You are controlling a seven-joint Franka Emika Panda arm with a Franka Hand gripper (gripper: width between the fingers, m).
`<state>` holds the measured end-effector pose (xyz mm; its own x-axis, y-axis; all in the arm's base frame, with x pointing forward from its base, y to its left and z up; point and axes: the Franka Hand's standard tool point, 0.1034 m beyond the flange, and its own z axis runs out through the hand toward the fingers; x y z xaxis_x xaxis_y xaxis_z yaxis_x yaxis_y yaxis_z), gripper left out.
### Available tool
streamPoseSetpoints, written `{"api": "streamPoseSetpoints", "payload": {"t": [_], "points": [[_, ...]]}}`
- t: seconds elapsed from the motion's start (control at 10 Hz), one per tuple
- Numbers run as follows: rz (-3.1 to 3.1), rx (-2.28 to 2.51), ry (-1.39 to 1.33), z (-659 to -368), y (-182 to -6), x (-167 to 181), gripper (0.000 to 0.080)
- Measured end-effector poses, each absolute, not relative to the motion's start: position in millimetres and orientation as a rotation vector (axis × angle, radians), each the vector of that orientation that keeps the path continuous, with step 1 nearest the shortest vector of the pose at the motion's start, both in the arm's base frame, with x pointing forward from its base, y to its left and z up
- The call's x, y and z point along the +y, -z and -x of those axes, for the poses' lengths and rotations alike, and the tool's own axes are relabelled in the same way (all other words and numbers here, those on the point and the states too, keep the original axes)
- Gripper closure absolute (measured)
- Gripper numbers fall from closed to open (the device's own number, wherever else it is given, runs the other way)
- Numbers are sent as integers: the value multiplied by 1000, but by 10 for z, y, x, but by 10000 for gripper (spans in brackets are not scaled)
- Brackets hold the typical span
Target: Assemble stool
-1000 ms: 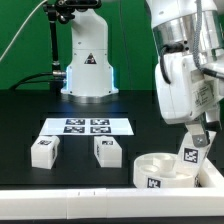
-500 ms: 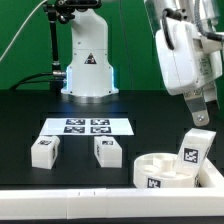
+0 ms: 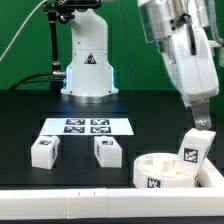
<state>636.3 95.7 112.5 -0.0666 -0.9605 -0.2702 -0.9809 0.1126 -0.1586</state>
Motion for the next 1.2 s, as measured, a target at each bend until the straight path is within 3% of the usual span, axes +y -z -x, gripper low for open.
{"api": "streamPoseSetpoints", "payload": {"t": [0.3, 0.6, 0.9, 1.2], "points": [[1959, 2047, -110, -6316, -1156, 751, 151], [2014, 2004, -100, -6310, -1135, 759, 151], [2624, 1344, 18, -6289, -1078, 680, 151], [2844, 925, 10, -6275, -1079, 643, 151]]}}
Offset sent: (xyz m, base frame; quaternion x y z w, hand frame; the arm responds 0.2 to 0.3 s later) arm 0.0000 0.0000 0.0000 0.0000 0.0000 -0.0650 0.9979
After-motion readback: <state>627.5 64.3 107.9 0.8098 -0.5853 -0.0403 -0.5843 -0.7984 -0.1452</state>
